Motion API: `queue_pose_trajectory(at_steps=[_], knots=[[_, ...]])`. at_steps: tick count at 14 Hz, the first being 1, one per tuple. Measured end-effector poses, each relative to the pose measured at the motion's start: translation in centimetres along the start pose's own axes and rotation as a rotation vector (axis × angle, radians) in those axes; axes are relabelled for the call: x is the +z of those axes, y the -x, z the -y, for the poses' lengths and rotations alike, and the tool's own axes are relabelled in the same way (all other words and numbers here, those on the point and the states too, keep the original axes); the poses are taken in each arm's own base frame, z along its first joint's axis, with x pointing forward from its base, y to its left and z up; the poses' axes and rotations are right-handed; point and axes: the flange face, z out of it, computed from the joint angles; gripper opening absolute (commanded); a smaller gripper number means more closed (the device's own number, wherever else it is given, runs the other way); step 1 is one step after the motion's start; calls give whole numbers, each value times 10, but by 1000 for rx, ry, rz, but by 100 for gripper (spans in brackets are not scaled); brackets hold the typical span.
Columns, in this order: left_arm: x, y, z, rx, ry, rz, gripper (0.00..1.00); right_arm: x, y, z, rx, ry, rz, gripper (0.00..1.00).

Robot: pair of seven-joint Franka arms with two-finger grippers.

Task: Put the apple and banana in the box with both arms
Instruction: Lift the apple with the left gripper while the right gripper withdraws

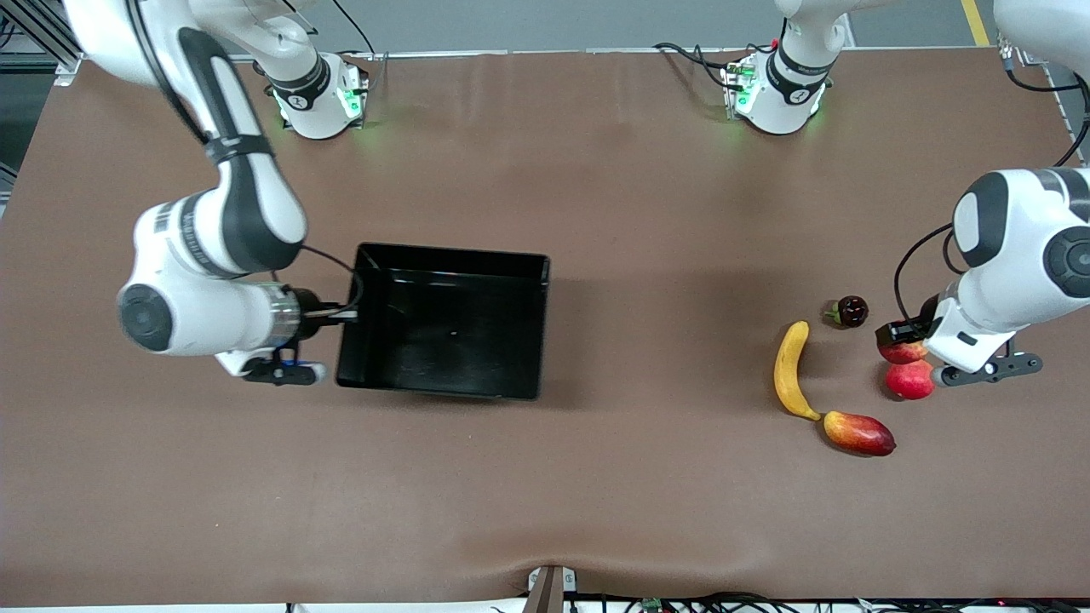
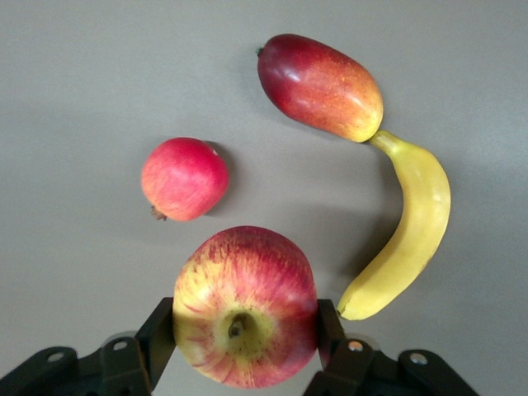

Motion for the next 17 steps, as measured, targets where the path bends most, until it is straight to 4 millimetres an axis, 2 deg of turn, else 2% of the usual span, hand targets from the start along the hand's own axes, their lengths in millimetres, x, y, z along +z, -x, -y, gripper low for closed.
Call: queue_pose_trajectory(at_steps=[3, 5, 7, 9, 10, 11, 12, 14, 15, 17], knots=[[-21, 9, -12, -2, 26, 25, 0, 35, 17, 77, 22, 18, -56, 0], [-45, 21, -33, -11, 50, 37, 0, 69, 33, 124, -8, 18, -61, 0], [-69, 37, -66, -62, 64, 38, 0, 100, 43, 149, -22, 11, -36, 0], [-84, 55, -113, -121, 70, 34, 0, 128, 47, 157, -29, 13, -45, 0], [-87, 64, -135, -142, 74, 34, 0, 142, 50, 160, -32, 19, -52, 21], [-90, 72, -153, -158, 76, 35, 0, 156, 52, 164, -29, 27, -52, 73], [-92, 78, -167, -173, 78, 36, 0, 167, 54, 167, -17, 32, -52, 100], [-93, 87, -185, -201, 83, 37, 0, 175, 54, 169, 19, 34, -55, 100], [-91, 90, -192, -211, 85, 40, 0, 171, 52, 168, 27, 31, -62, 100], [-87, 96, -206, -228, 91, 43, 0, 148, 44, 168, 35, 13, -95, 100]])
